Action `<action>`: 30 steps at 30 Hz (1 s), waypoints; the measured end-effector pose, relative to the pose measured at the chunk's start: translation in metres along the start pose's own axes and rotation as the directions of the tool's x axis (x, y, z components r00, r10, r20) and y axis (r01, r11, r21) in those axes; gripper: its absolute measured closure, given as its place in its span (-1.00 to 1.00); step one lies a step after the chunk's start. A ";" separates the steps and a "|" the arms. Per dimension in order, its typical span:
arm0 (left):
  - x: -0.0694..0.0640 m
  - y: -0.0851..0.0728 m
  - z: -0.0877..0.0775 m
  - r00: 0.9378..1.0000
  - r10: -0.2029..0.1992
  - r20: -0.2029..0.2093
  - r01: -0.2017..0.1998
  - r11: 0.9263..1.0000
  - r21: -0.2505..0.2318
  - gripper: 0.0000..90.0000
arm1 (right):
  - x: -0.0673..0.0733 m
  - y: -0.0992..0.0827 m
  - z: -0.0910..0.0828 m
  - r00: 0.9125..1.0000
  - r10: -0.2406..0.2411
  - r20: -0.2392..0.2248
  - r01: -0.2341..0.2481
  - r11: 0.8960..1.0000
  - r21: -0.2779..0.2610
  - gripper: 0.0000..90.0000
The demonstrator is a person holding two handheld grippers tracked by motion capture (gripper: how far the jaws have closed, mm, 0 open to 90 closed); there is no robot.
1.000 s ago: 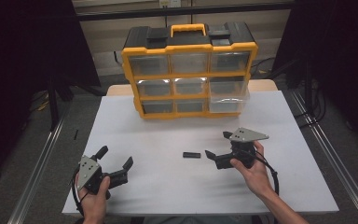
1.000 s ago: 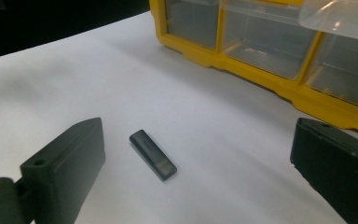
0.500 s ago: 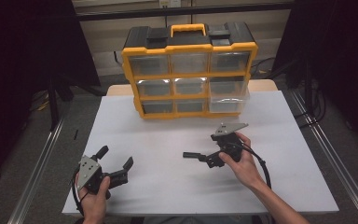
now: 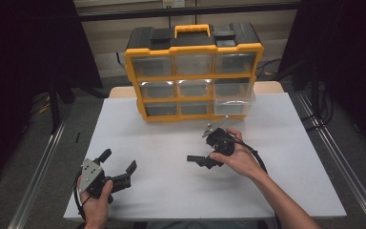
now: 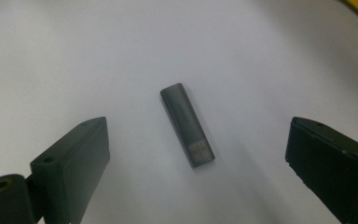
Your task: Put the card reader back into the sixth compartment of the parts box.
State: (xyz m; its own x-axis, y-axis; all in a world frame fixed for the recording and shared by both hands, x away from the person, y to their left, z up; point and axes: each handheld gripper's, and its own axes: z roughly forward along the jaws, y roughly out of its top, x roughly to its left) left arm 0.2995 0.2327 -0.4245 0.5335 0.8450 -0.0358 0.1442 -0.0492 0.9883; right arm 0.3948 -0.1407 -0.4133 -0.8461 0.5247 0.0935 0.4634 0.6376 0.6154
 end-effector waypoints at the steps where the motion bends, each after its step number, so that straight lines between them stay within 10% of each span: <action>1: 0.000 0.000 0.000 1.000 0.000 0.000 0.000 1.000 0.000 -0.95 | 0.000 0.000 0.000 1.000 0.000 0.000 0.000 1.000 0.000 -0.89; 11: -0.001 0.000 0.000 1.000 0.003 0.004 -0.003 1.000 0.000 -0.95 | -0.001 0.017 0.024 0.997 -0.045 -0.065 0.055 0.986 0.156 -0.62; 18: 0.000 0.000 0.000 1.000 0.008 0.003 -0.008 1.000 -0.001 -0.95 | -0.007 0.022 0.030 0.990 -0.083 -0.112 0.111 0.958 0.266 -0.01; 30: -0.001 0.000 0.002 1.000 -0.007 0.007 0.007 1.000 -0.001 -0.95 | -0.009 0.025 0.035 0.990 -0.098 -0.105 0.126 0.946 0.300 0.36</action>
State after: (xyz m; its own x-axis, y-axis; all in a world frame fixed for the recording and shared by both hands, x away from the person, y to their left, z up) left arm 0.3004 0.2313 -0.4251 0.5381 0.8418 -0.0434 0.1468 -0.0429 0.9882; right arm 0.4234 -0.1093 -0.4260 -0.9105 0.3973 0.1143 0.4108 0.8381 0.3589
